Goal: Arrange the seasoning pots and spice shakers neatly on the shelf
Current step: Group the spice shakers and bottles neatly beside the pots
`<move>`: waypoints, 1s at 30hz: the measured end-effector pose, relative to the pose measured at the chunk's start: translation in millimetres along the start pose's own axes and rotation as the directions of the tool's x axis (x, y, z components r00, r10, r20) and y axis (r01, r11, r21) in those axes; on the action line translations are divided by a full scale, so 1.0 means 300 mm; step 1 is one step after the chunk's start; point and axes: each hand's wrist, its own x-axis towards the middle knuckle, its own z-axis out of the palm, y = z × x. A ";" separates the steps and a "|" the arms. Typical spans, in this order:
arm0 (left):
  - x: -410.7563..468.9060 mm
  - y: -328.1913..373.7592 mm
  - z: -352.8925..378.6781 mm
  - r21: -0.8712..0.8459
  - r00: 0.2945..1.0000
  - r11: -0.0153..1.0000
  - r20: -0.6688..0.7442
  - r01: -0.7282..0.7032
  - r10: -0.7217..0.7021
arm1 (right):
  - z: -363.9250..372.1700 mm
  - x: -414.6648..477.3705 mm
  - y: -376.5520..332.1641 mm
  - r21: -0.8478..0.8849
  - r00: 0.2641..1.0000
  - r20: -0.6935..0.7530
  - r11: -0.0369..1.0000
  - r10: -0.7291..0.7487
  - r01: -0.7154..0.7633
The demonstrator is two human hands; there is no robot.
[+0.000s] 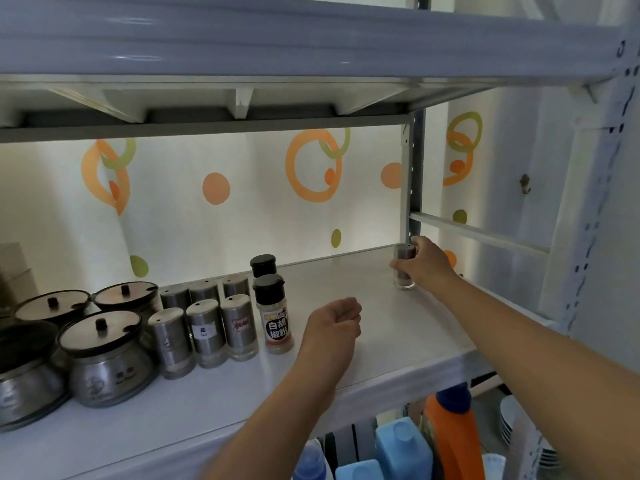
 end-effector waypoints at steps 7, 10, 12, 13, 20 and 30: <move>0.016 0.000 -0.007 -0.001 1.000 1.000 0.007 0.009 -0.009 | 0.018 -0.004 -0.008 -0.048 0.999 0.001 0.998 -0.049 0.049; 0.002 -0.004 -0.008 0.008 1.000 1.000 0.014 0.000 -0.001 | 0.027 -0.043 -0.035 -0.038 0.997 0.035 0.997 -0.070 0.071; -0.013 -0.006 -0.011 0.028 1.000 1.000 0.012 -0.007 0.006 | 0.047 -0.081 -0.057 -0.029 0.993 0.064 0.995 -0.094 0.096; -0.023 -0.007 -0.015 0.040 1.000 0.999 0.011 -0.014 0.014 | 0.060 -0.104 -0.069 -0.026 0.991 0.071 0.993 -0.110 0.112; -0.099 0.007 -0.084 0.078 0.998 0.995 0.004 -0.061 0.060 | 0.126 -0.240 -0.137 -0.027 0.982 0.076 0.984 -0.172 0.174; -0.147 -0.041 -0.199 0.260 0.989 0.954 0.050 -0.150 0.142 | 0.232 -0.376 -0.172 0.143 0.981 0.008 0.971 -0.194 0.191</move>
